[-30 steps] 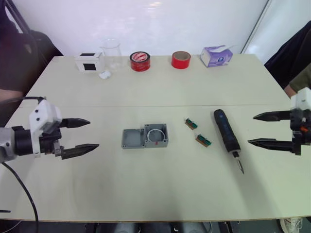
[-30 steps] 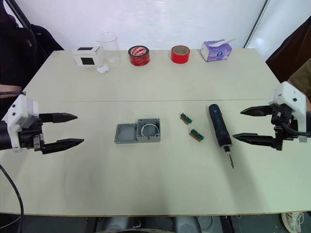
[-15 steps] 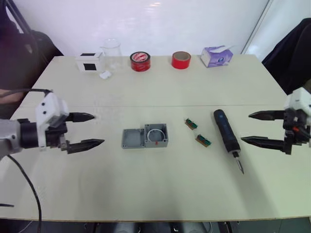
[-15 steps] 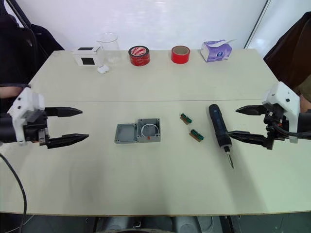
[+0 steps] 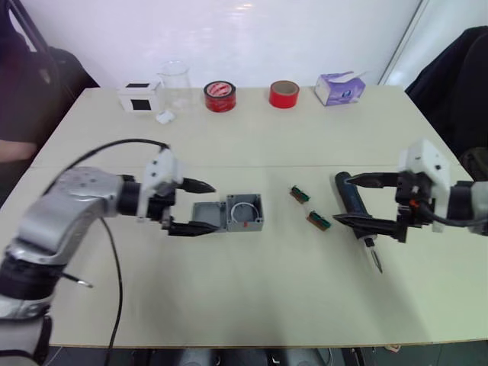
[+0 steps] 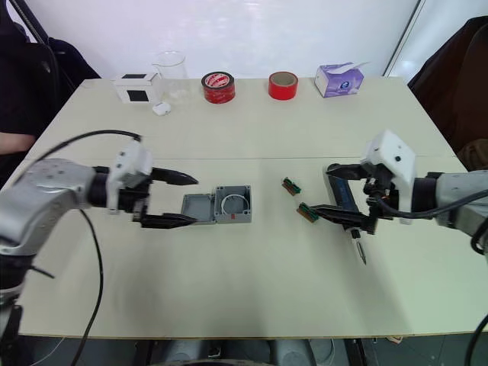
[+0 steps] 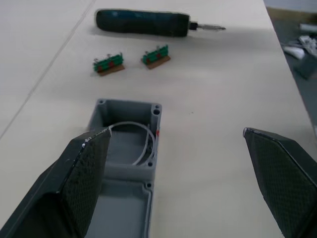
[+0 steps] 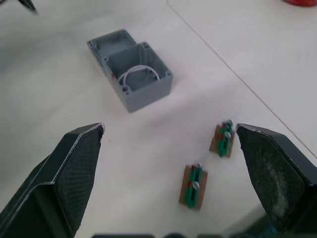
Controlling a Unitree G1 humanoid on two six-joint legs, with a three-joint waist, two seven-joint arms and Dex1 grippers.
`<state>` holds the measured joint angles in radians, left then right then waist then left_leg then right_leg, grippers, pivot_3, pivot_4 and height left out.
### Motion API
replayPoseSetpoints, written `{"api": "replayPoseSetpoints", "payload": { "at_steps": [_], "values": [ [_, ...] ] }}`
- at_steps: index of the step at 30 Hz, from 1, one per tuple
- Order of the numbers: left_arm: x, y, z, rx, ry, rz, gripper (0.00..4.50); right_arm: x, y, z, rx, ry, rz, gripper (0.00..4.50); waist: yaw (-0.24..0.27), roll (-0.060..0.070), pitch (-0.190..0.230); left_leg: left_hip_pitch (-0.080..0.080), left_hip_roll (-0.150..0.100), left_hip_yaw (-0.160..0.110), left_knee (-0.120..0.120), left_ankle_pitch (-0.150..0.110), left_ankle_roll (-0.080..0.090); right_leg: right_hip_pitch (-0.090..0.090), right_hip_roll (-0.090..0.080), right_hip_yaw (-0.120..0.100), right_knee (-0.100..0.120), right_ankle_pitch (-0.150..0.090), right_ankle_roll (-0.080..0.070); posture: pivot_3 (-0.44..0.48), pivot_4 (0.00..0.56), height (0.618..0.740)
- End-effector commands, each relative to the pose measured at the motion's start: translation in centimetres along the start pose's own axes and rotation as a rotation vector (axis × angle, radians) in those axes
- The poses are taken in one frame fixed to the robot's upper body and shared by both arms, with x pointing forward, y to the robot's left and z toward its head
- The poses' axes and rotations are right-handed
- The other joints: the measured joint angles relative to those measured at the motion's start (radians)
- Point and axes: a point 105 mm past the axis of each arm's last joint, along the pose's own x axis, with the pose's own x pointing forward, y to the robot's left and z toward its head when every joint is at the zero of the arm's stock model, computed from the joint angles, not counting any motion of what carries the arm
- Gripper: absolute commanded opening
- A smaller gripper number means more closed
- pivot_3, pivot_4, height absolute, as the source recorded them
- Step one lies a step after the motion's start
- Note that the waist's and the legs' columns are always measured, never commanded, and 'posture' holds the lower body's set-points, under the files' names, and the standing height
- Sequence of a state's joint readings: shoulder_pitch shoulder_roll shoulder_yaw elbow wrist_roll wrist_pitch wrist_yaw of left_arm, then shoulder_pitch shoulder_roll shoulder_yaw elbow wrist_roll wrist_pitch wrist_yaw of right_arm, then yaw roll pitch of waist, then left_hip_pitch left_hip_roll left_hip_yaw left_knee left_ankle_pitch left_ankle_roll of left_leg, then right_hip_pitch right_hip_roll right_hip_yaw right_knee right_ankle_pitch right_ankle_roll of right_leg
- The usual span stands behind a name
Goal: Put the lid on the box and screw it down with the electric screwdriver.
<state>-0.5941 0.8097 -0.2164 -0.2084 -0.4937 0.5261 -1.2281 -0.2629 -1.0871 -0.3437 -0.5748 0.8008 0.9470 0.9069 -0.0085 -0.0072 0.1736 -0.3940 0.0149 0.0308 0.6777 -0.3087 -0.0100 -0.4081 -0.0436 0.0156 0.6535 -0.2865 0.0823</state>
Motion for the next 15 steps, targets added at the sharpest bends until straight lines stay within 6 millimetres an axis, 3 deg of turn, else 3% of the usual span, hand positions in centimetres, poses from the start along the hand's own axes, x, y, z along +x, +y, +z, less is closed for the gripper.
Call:
{"api": "replayPoseSetpoints", "payload": {
  "at_steps": [1, 7, 13, 15],
  "values": [
    [1.5, 0.8, -0.2, 0.090, 0.026, -0.028, 4.40, -0.1, 0.5, 0.7, -0.031, -0.024, -0.030, 4.50, 0.000, 0.000, 0.000, 0.000, 0.000, 0.000, 0.001, 0.000, 0.001, 0.000, 0.000, 0.000, 0.000, 0.000, 0.000, 0.000, 0.150, 0.740],
    [5.1, 1.2, -2.0, 0.196, 0.103, -0.097, 4.40, -0.2, 1.2, 0.7, -0.020, -0.023, -0.062, 4.50, 0.001, 0.000, 0.000, -0.001, -0.001, 0.000, 0.005, -0.001, 0.002, 0.001, -0.001, 0.000, 0.001, 0.001, 0.002, 0.000, 0.150, 0.740],
    [6.7, 1.8, -3.4, 0.237, 0.155, -0.102, 4.40, -0.5, 1.7, 0.5, -0.004, -0.019, -0.081, 4.50, 0.000, 0.000, 0.000, -0.001, 0.000, 0.000, 0.005, -0.001, 0.002, 0.001, -0.001, 0.000, 0.001, 0.001, 0.002, 0.000, 0.150, 0.740],
    [6.9, 2.1, -3.6, 0.247, 0.168, -0.097, 3.90, -0.5, 1.8, 0.5, 0.001, -0.020, -0.085, 4.50, 0.000, 0.000, 0.000, -0.001, 0.000, 0.000, 0.005, -0.001, 0.002, 0.001, -0.001, 0.000, 0.001, 0.001, 0.002, 0.000, 0.150, 0.740]
  ]
}}
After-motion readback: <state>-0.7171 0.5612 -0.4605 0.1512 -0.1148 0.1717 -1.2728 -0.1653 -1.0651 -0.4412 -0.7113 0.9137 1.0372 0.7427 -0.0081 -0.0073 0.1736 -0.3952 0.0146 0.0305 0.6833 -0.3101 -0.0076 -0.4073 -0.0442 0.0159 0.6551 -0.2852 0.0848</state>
